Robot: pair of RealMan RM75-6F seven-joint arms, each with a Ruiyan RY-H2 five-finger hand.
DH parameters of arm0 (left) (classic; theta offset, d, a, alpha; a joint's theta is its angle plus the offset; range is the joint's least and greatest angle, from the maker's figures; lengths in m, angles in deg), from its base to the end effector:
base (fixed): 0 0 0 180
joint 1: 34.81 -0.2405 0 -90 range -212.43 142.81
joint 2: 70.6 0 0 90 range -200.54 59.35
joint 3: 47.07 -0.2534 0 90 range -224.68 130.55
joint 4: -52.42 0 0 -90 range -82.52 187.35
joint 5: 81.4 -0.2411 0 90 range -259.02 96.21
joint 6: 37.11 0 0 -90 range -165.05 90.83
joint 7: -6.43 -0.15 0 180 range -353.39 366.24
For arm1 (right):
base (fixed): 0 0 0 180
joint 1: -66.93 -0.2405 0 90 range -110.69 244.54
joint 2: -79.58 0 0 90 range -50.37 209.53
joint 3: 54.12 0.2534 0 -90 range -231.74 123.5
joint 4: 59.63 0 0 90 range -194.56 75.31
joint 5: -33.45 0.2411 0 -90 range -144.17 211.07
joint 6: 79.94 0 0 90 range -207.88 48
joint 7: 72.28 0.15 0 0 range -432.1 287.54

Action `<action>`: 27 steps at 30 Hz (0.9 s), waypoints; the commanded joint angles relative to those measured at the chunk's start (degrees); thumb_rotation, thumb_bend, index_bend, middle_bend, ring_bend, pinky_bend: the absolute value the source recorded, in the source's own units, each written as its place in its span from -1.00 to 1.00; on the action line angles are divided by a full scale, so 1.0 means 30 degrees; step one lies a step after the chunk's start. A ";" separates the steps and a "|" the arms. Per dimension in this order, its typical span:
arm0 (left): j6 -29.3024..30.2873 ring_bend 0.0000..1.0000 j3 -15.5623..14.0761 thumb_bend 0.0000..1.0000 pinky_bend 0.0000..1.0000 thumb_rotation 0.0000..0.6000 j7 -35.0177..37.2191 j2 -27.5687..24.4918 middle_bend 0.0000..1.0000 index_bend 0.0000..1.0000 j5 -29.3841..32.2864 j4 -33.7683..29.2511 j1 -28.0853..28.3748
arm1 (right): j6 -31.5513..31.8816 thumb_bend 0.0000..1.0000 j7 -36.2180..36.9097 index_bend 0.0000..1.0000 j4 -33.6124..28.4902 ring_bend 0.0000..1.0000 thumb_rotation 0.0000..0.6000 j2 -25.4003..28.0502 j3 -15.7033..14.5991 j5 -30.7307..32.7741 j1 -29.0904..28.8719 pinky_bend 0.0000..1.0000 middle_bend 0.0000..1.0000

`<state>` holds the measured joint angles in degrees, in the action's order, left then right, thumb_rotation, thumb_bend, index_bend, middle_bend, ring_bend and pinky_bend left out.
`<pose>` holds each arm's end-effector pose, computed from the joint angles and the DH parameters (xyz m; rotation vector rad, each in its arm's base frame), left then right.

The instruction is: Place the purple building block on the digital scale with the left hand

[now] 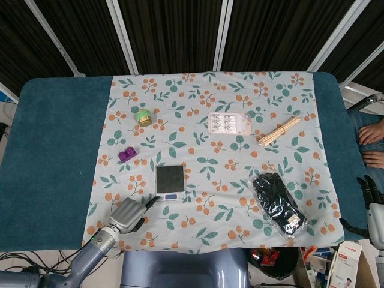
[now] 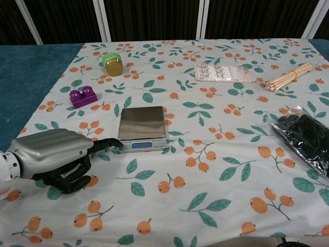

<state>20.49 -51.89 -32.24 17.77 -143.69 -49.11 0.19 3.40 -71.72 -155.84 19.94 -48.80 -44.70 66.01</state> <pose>-0.1616 0.2160 -0.0874 -2.1677 -0.9657 -0.6341 -0.3422 -0.1748 0.1579 1.2215 -0.9862 0.8050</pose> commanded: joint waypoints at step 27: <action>0.0040 0.53 -0.0119 0.05 0.35 1.00 -0.0300 0.0198 0.58 -0.64 0.0251 0.0317 0.0033 | -0.0085 -0.85 -0.0001 -0.91 0.0014 -0.66 1.00 -0.0017 -0.0008 0.0033 -0.0029 -0.62 -0.98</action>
<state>20.61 -52.25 -33.13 18.35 -142.95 -48.16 0.28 3.15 -71.73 -155.80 19.89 -48.83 -44.61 65.92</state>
